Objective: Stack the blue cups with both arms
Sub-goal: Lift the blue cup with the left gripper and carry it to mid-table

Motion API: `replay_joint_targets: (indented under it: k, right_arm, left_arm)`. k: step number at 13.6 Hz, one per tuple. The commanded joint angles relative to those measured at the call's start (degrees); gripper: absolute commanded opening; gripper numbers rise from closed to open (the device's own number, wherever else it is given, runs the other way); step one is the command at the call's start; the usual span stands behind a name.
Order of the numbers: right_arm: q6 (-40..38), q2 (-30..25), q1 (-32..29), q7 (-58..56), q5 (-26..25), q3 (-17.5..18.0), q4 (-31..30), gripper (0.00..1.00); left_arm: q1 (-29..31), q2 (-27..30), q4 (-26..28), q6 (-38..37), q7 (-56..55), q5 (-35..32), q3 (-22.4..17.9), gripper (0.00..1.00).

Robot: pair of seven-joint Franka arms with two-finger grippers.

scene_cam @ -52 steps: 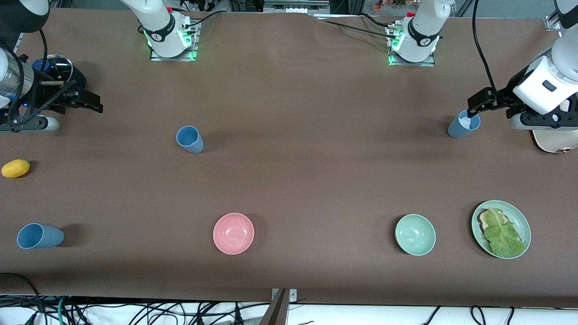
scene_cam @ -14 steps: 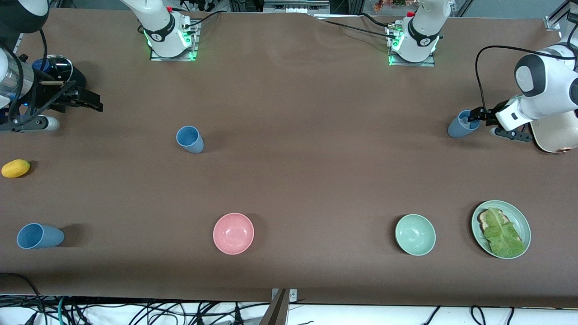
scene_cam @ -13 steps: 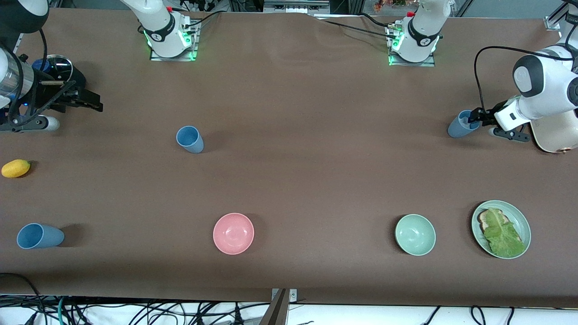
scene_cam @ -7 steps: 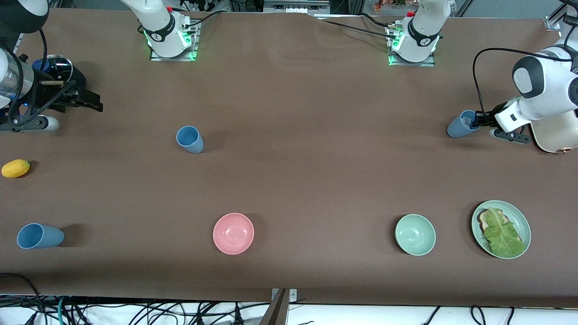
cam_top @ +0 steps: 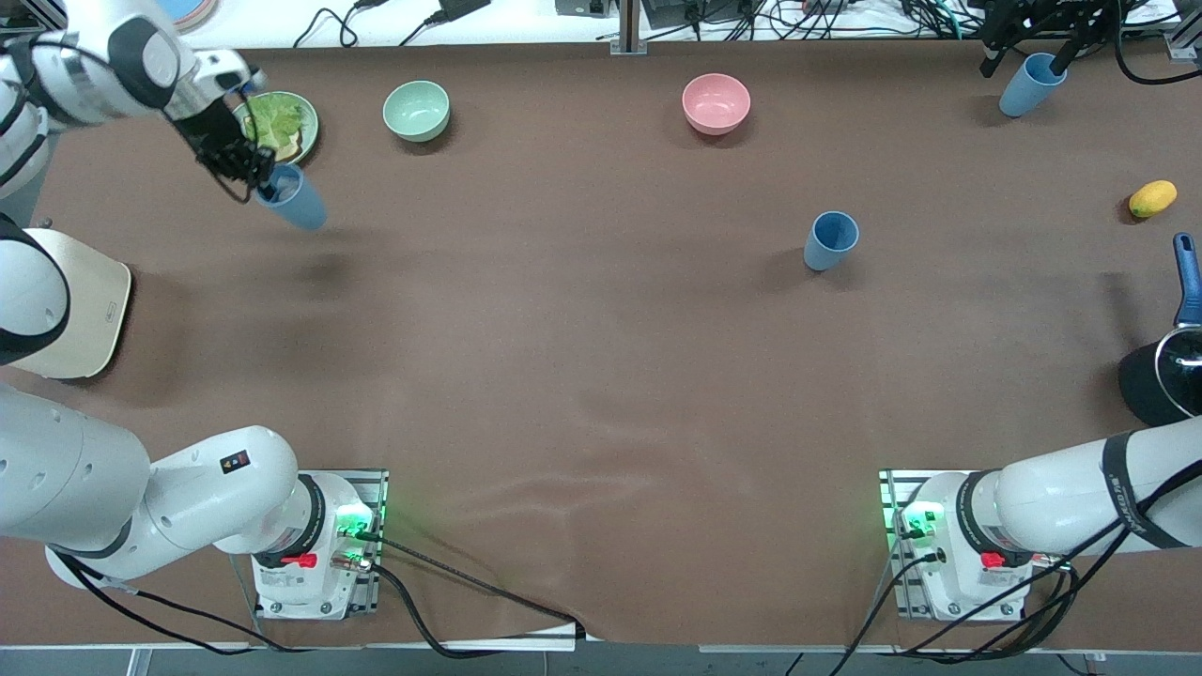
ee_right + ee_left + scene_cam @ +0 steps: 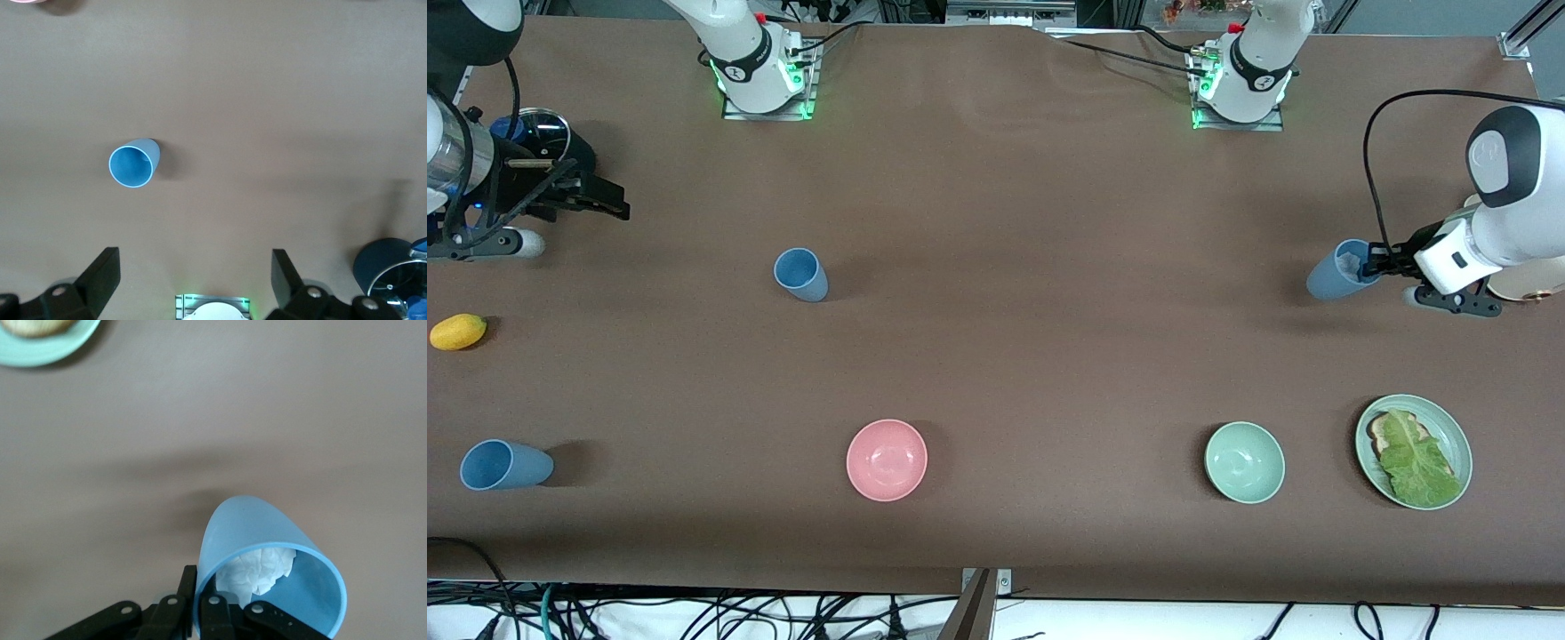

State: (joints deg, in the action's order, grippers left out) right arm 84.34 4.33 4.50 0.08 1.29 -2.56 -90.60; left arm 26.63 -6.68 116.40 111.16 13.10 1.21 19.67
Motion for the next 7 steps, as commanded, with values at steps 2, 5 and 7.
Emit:
replay_joint_targets:
  k: [2,5,7]
  right_arm:
    - [-1.2,0.5,-0.4,0.4,0.0,0.1,1.4,1.00]
    - [-1.2,0.5,-0.4,0.4,0.0,0.1,1.4,1.00]
    - [-1.2,0.6,-0.4,0.4,0.0,-0.1,1.4,1.00]
  left_arm:
    - [-1.7,-1.8,-4.8,-4.5,-10.2,1.7,9.0,0.00]
    - [-6.8,-4.0,-6.5,-4.4,-26.8,2.9,17.0,0.00]
    - [-13.3,-7.9,-8.7,-3.6,-31.4,2.6,17.2,0.00]
